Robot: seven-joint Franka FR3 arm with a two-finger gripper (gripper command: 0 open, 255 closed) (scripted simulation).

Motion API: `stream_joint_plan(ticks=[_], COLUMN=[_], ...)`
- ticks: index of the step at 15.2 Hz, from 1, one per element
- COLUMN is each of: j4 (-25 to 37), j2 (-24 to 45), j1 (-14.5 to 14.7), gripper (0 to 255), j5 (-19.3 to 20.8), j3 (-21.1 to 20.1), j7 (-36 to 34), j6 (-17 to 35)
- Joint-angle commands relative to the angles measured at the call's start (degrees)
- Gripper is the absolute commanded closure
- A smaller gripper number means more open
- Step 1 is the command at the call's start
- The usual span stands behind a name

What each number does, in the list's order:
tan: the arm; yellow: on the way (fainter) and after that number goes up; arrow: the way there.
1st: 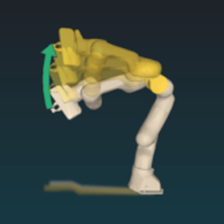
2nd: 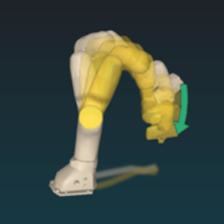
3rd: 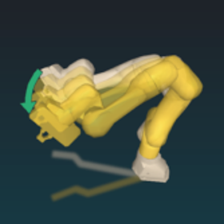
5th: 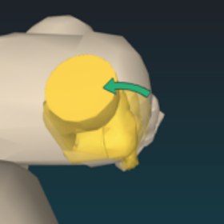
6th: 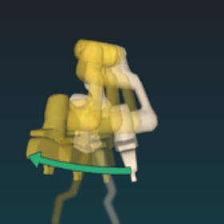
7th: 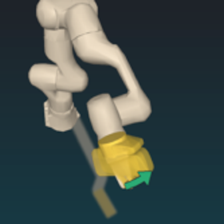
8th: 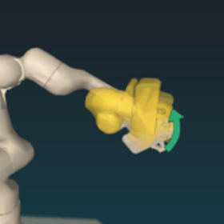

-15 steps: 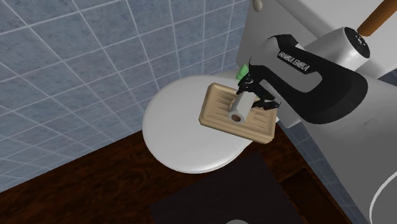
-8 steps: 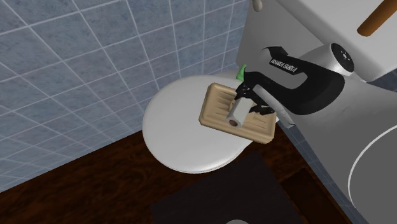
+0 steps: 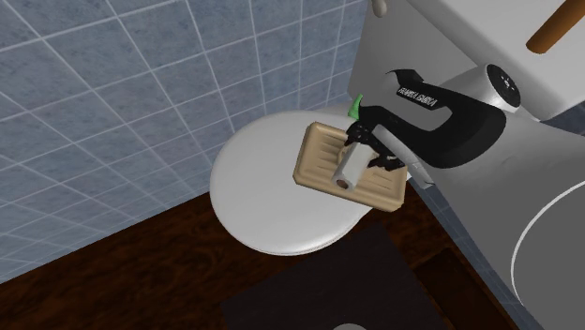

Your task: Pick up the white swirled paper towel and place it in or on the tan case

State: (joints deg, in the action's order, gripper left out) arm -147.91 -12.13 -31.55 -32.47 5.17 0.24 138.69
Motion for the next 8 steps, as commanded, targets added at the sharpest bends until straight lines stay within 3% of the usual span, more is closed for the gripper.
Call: stream_joint_plan(ticks=[1,5,8], j4=[0.0,0.0,1.28], j2=[0.0,0.0,-4.68], j1=[0.0,0.0,-1.99], gripper=[0,0,0], j5=[0.0,0.0,4.06], j3=[0.0,0.0,0.83], j7=[0.0,0.0,-2.47], j6=[0.0,0.0,-5.93])
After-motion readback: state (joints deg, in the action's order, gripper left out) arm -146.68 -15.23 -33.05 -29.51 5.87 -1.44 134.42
